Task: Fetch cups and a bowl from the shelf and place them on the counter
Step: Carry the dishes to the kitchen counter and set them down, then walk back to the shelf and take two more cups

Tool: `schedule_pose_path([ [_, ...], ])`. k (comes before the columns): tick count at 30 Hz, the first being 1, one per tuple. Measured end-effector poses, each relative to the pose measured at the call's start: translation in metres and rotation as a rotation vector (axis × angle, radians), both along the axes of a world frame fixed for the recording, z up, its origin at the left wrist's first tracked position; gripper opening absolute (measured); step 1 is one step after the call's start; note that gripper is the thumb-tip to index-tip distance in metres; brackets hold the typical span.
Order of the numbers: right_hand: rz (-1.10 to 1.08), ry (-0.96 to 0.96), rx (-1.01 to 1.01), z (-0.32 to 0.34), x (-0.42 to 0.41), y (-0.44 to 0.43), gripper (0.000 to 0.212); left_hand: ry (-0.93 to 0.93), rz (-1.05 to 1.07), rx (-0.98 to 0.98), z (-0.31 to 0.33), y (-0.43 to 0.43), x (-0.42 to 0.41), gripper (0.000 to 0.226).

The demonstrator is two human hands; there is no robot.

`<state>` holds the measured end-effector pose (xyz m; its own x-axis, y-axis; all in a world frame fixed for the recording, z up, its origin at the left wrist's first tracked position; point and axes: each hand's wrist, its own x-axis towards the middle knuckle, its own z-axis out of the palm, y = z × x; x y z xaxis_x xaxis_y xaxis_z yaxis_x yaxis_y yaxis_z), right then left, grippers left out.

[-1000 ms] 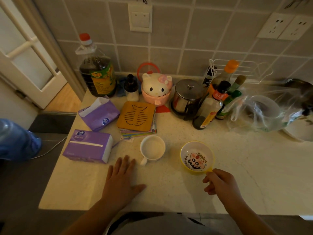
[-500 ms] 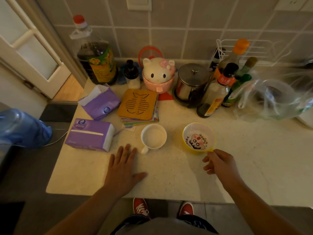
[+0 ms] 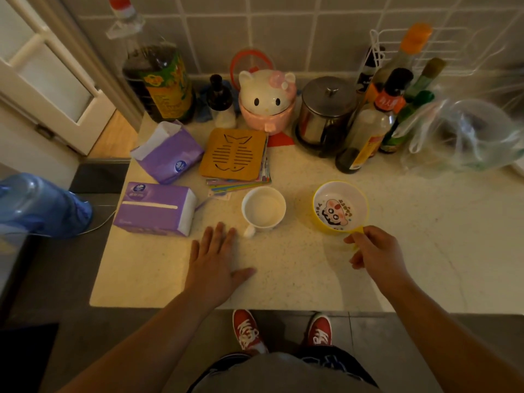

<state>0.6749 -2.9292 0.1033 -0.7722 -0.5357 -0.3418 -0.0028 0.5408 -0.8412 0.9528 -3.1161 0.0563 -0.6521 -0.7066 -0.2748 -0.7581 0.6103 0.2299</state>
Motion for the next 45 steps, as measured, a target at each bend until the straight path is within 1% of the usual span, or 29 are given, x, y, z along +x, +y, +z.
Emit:
schedule_pose_path([
  [2, -0.033, 0.018, -0.029, 0.001, 0.003, 0.003, 0.011, -0.002, -0.003, 0.024, 0.004, 0.000, -0.001, 0.100],
  [4, -0.079, 0.040, -0.069, 0.003, 0.009, 0.009, 0.003, 0.010, -0.007, 0.061, 0.011, 0.003, -0.002, 0.092],
  [5, -0.107, 0.055, -0.077, 0.004, 0.014, 0.015, 0.001, 0.036, -0.006, 0.072, 0.015, 0.007, -0.001, 0.085],
  [6, -0.137, 0.073, -0.071, 0.005, 0.019, 0.022, 0.003, 0.090, -0.009, 0.074, 0.020, 0.013, 0.001, 0.074],
  [8, -0.197, 0.108, -0.033, 0.007, 0.034, 0.041, 0.008, 0.242, -0.030, 0.104, 0.029, 0.028, 0.006, 0.051],
  [10, -0.233, 0.125, 0.019, 0.006, 0.055, 0.065, 0.009, 0.303, -0.126, 0.238, 0.035, 0.048, 0.011, 0.040],
  [11, -0.236, 0.117, 0.045, 0.005, 0.066, 0.079, 0.008, 0.279, -0.194, 0.330, 0.034, 0.059, 0.012, 0.038],
  [13, -0.196, 0.049, 0.094, 0.001, 0.088, 0.108, 0.004, 0.171, -0.281, 0.507, 0.024, 0.079, 0.013, 0.033],
  [16, -0.124, -0.100, 0.219, -0.012, 0.118, 0.151, 0.004, -0.050, -0.212, 0.750, -0.009, 0.105, 0.012, 0.025],
  [17, -0.129, -0.148, 0.259, -0.018, 0.126, 0.166, 0.005, -0.147, -0.194, 0.790, -0.020, 0.111, 0.010, 0.026],
  [19, -0.159, -0.248, 0.327, -0.033, 0.141, 0.200, 0.007, -0.298, -0.204, 0.797, -0.038, 0.122, 0.007, 0.029],
  [21, -0.210, -0.324, 0.391, -0.050, 0.154, 0.238, 0.008, -0.356, -0.202, 0.763, -0.047, 0.129, 0.004, 0.025],
  [24, -0.300, -0.438, 0.474, -0.073, 0.170, 0.297, 0.011, -0.382, -0.201, 0.697, -0.050, 0.143, -0.007, 0.019],
  [27, -0.408, -0.531, 0.521, -0.090, 0.184, 0.359, 0.014, -0.413, -0.222, 0.670, -0.050, 0.166, -0.027, 0.022],
  [31, -0.589, -0.625, 0.513, -0.098, 0.203, 0.440, 0.018, -0.420, -0.235, 0.649, -0.049, 0.219, -0.053, 0.026],
  [34, -0.683, -0.669, 0.490, -0.102, 0.219, 0.495, 0.019, -0.427, -0.291, 0.655, -0.051, 0.272, -0.074, 0.022],
  [39, -0.788, -0.731, 0.430, -0.102, 0.225, 0.569, 0.016, -0.448, -0.466, 0.639, -0.049, 0.352, -0.109, 0.019],
  [43, -0.868, -0.673, 0.392, -0.100, 0.207, 0.611, 0.015, -0.481, -0.520, 0.597, -0.043, 0.395, -0.132, 0.027],
  [45, -0.919, -0.649, 0.349, -0.099, 0.185, 0.630, 0.017, -0.502, -0.579, 0.531, -0.045, 0.404, -0.150, 0.028],
])
